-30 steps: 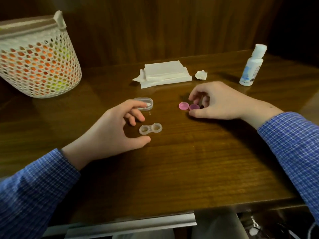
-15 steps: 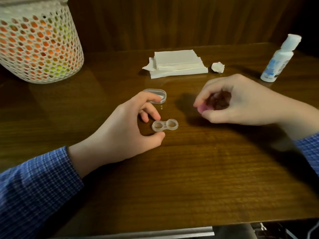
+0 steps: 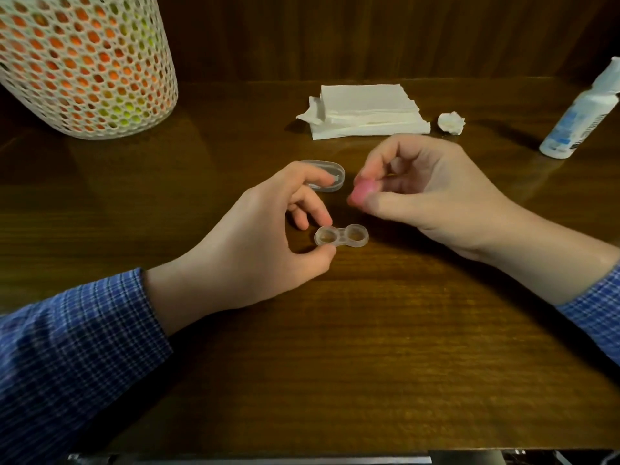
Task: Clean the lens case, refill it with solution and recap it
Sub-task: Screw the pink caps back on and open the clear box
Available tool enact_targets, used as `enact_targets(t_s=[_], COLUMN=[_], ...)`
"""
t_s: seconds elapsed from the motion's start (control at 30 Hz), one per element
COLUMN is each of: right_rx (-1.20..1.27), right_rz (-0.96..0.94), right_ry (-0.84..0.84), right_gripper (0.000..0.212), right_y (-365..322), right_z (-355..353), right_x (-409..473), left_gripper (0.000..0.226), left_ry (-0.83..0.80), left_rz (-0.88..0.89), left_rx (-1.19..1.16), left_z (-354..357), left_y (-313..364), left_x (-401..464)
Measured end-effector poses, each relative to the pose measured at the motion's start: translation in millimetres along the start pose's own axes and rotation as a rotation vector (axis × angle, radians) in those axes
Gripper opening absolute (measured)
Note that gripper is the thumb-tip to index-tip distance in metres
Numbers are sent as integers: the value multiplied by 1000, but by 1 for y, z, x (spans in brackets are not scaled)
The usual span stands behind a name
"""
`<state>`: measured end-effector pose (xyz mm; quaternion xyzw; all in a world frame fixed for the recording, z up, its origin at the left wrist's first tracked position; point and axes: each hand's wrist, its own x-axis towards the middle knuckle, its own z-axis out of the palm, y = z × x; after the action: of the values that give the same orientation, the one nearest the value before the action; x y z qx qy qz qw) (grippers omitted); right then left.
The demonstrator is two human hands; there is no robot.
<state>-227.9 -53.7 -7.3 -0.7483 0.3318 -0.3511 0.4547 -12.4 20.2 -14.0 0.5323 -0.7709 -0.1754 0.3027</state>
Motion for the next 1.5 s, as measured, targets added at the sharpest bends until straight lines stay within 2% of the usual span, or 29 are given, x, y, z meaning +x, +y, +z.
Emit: enact_targets(t_s=[0.33,0.6,0.8,1.5], right_rx=[-165,-246,-259,-310], right_rz=[-15,-23,-13,1], right_ry=[-152,-202,-234,-215], right_gripper=[14,16,9,16], right_y=[-5,-10,-6,-6], right_z=[-3,-1,-2,2], right_x=[-9,-11,-11,-12], left_gripper=[67,65,64,61], left_ry=[-2,-3,-5,-4], left_rz=[-22,-31,-15,-15], left_rx=[7,10,1,-13], left_z=[0,-1,-1,-2], left_y=[1,3,2,4], left_x=[1,2,3,2])
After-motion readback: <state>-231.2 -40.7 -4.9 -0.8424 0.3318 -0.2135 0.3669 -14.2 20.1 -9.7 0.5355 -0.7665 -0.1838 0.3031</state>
